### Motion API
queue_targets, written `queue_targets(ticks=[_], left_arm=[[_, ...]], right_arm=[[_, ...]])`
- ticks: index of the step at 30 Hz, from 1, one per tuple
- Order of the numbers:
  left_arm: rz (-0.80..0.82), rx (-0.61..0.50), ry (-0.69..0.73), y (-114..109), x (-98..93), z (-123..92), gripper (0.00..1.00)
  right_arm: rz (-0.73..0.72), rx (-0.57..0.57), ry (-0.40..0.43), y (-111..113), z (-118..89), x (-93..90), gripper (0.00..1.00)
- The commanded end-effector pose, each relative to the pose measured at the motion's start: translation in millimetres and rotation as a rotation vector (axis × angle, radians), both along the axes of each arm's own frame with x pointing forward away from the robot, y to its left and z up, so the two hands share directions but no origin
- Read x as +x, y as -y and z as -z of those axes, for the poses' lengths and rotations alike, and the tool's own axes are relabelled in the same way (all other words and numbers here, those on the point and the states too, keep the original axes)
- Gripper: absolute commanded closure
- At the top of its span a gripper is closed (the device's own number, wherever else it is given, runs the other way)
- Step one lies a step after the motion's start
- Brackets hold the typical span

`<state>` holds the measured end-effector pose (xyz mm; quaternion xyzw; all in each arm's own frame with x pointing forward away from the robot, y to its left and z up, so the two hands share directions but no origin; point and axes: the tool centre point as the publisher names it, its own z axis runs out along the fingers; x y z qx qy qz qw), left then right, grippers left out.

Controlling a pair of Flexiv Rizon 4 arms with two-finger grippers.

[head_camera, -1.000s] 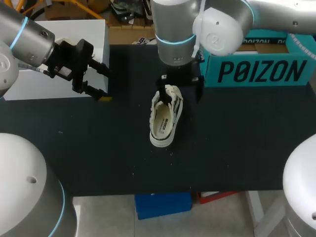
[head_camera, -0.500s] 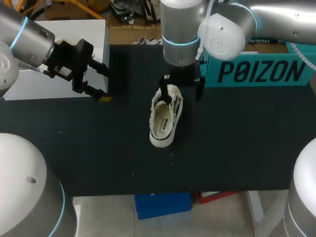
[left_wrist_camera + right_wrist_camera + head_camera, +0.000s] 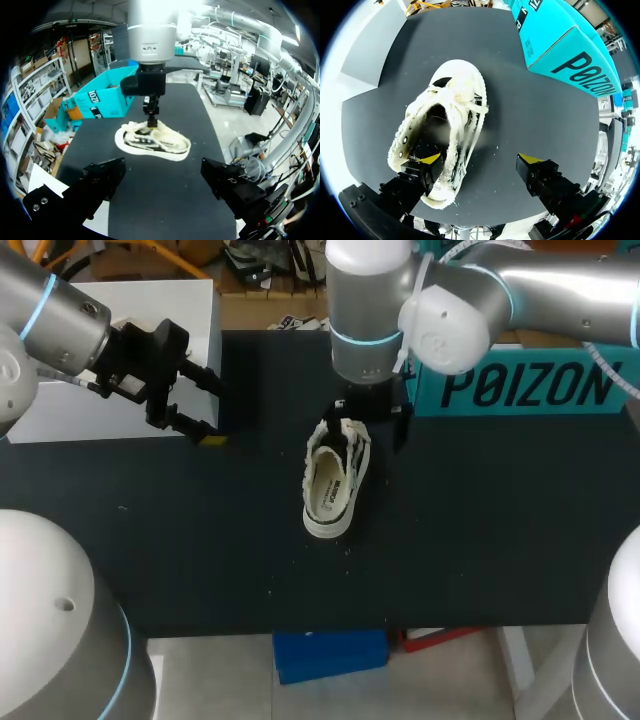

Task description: Take the shoe out of the shoebox, open the shoe tongue, remove and reinsert the insole, then place the shoe into the shoebox

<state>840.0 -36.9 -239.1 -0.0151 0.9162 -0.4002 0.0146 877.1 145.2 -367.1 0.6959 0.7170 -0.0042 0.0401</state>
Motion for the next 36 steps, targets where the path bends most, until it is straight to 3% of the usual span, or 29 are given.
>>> queue_targets(ticks=[1,3,6,16,20,21,22,23,36], left_arm=[[-0.001,0.005,-0.001,0.3,-0.7,-0.1,0.0],[-0.001,0.005,-0.001,0.3,-0.7,-0.1,0.0],[-0.001,0.005,-0.001,0.3,-0.7,-0.1,0.0],[-0.001,0.005,-0.001,0.3,-0.7,-0.1,0.0],[-0.001,0.005,-0.001,0.3,-0.7,-0.1,0.0],[-0.001,0.005,-0.001,0.3,-0.7,-0.1,0.0],[-0.001,0.005,-0.001,0.3,-0.7,-0.1,0.0],[-0.001,0.005,-0.001,0.3,-0.7,-0.1,0.0],[-0.001,0.005,-0.001,0.3,-0.7,-0.1,0.0]], right_arm=[[-0.003,0.001,0.002,0.0,8.1,1.4,0.1],[-0.004,0.0,-0.001,-0.6,12.2,1.1,0.12],[-0.002,-0.001,-0.003,-1.2,17.5,0.1,0.06],[-0.001,0.005,-0.014,-7.3,36.6,-1.1,0.11],[0.002,0.009,-0.022,-10.3,42.2,-0.2,0.04],[0.003,0.006,-0.029,-11.0,43.6,-0.2,0.13],[0.004,0.004,-0.038,-11.7,45.5,-0.1,0.6],[0.004,0.004,-0.044,-12.1,47.3,-0.1,1.0],[0.014,0.008,-0.057,-11.1,50.2,-0.2,1.0]])
